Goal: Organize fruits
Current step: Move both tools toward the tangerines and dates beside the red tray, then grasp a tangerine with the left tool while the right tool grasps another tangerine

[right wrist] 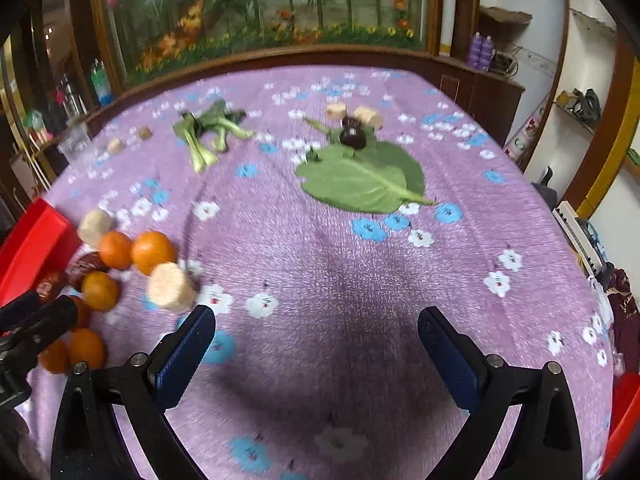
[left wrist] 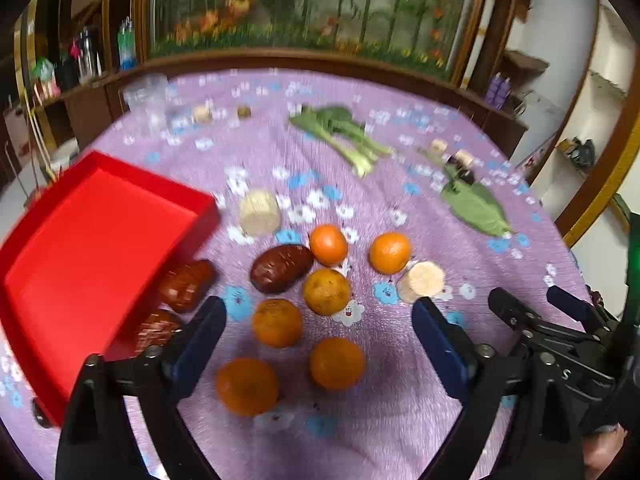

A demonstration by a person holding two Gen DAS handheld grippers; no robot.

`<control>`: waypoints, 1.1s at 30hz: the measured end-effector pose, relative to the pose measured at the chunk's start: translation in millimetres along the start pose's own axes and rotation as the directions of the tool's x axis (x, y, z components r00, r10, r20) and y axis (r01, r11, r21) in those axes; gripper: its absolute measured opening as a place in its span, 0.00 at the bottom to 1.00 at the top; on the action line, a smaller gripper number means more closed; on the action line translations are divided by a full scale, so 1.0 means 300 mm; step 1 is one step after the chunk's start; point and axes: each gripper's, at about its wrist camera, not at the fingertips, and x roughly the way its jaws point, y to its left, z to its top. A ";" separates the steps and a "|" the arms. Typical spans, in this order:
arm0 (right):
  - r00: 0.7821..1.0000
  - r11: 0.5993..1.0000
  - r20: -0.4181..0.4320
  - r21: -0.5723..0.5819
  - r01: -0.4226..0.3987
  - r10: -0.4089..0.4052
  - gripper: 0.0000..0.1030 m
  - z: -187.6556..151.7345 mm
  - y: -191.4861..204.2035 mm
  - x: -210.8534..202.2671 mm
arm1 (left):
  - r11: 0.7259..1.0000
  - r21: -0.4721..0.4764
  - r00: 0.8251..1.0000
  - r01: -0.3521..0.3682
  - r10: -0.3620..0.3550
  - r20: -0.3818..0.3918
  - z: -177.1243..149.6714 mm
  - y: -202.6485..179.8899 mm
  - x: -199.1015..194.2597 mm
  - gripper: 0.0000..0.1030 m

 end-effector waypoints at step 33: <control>0.982 0.991 0.162 -0.110 -0.082 0.099 0.99 -0.115 0.260 -0.247 | 0.998 -0.029 0.989 -0.054 0.058 0.136 -0.099 0.168 -0.234 0.74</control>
